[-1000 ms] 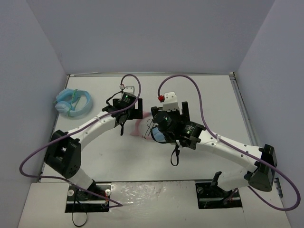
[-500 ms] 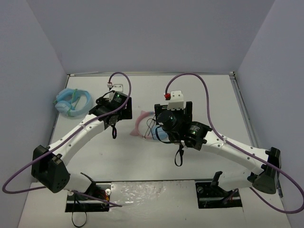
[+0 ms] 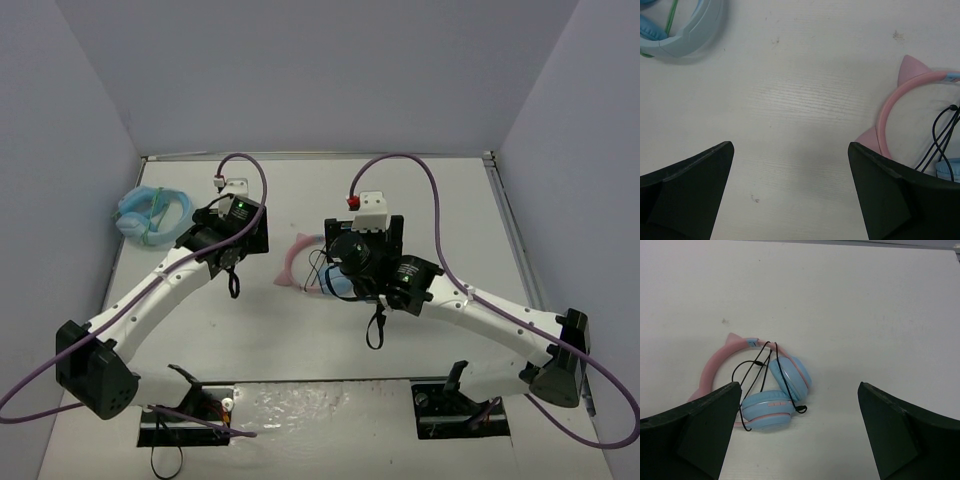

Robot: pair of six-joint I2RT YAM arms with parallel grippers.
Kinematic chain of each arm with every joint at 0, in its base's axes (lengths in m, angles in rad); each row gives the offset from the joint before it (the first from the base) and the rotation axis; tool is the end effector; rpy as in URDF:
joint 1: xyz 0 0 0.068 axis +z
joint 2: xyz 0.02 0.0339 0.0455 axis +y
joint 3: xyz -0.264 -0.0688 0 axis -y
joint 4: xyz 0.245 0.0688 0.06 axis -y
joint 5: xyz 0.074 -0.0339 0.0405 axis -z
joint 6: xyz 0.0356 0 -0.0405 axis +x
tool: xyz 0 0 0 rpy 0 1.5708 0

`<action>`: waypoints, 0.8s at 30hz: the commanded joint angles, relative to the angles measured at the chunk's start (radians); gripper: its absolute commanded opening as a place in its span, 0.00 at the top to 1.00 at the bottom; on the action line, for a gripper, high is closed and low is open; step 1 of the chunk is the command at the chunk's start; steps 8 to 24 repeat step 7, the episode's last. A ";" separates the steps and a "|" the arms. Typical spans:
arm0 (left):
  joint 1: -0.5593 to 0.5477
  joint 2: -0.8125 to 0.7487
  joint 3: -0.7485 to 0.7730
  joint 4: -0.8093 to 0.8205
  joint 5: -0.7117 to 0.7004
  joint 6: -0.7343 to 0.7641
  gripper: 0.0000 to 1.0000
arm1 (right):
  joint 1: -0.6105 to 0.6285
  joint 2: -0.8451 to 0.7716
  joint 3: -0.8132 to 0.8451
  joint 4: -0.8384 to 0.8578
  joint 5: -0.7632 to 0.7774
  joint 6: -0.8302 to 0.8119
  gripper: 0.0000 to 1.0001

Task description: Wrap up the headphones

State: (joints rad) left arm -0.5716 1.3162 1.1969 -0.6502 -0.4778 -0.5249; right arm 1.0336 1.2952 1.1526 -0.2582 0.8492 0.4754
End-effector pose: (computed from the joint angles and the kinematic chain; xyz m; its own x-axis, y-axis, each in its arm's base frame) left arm 0.2442 -0.1376 0.3259 -0.6079 -0.1381 -0.7819 -0.1179 0.9895 -0.0831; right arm 0.1708 0.2346 0.3541 -0.2754 0.1285 -0.9527 -0.0987 0.9820 0.1610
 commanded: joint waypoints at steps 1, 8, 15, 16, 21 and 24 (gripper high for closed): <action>0.007 -0.045 0.021 0.006 -0.033 0.001 0.03 | -0.006 0.011 0.034 0.030 0.021 0.027 0.00; 0.007 -0.045 0.024 0.009 -0.027 0.003 0.03 | -0.012 0.007 0.039 0.030 0.014 0.023 0.00; 0.007 -0.045 0.024 0.009 -0.027 0.003 0.03 | -0.012 0.007 0.039 0.030 0.014 0.023 0.00; 0.007 -0.045 0.024 0.009 -0.027 0.003 0.03 | -0.012 0.007 0.039 0.030 0.014 0.023 0.00; 0.007 -0.045 0.024 0.009 -0.027 0.003 0.03 | -0.012 0.007 0.039 0.030 0.014 0.023 0.00; 0.007 -0.045 0.024 0.009 -0.027 0.003 0.03 | -0.012 0.007 0.039 0.030 0.014 0.023 0.00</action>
